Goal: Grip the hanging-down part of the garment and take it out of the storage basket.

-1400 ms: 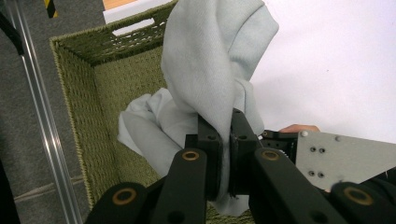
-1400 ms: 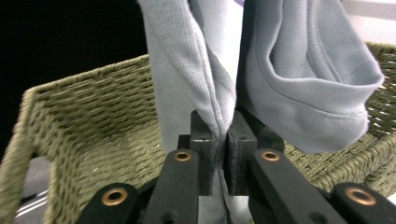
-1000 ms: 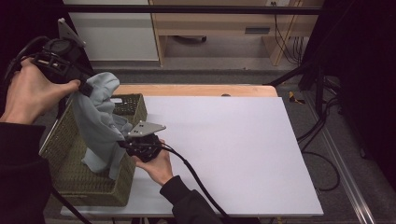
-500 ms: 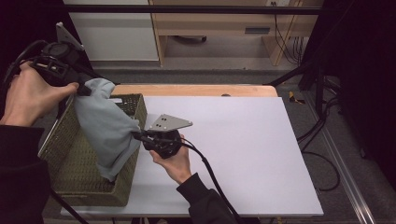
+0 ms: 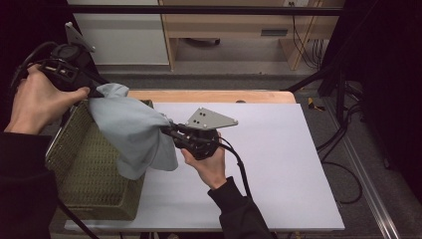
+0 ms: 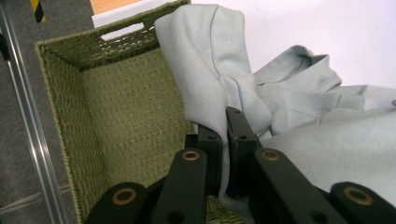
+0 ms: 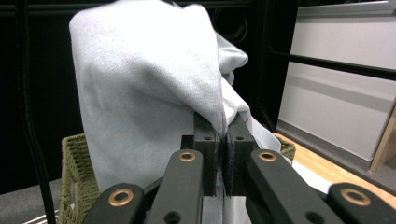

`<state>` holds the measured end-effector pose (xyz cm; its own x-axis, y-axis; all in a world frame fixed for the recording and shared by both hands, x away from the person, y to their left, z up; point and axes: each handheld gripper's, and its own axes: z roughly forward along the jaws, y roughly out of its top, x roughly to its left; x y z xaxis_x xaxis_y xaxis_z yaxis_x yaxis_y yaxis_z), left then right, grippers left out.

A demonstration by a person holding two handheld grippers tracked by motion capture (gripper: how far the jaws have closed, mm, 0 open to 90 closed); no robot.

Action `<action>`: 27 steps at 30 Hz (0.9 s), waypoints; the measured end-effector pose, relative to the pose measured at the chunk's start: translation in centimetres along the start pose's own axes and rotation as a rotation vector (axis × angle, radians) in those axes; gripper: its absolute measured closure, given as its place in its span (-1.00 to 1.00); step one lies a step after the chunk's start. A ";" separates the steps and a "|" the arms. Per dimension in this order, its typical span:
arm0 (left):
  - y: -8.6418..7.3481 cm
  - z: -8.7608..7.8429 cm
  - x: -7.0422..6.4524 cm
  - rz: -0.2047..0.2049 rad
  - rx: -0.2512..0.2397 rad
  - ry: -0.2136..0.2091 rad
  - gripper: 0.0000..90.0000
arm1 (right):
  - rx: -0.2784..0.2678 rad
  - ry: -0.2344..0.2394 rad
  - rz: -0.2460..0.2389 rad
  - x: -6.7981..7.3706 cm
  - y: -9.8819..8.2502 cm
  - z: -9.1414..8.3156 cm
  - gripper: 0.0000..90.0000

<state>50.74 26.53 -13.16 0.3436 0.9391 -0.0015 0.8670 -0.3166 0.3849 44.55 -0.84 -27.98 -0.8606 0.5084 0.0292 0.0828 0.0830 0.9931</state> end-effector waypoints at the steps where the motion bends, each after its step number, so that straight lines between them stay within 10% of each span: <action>1: 0.1 0.0 -0.1 0.002 -0.001 0.000 0.90 | -0.005 -0.002 0.003 -0.1 0.1 -0.2 0.92; 27: 0.4 0.2 -0.7 0.013 -0.004 -0.012 0.90 | -0.078 -0.016 -0.028 0.1 2.8 -2.1 0.92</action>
<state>50.85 25.70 -13.18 0.3595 0.9331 -0.0079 0.8609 -0.3284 0.3886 43.69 -2.37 -25.00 -0.8539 0.5204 0.0003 0.0190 0.0306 0.9994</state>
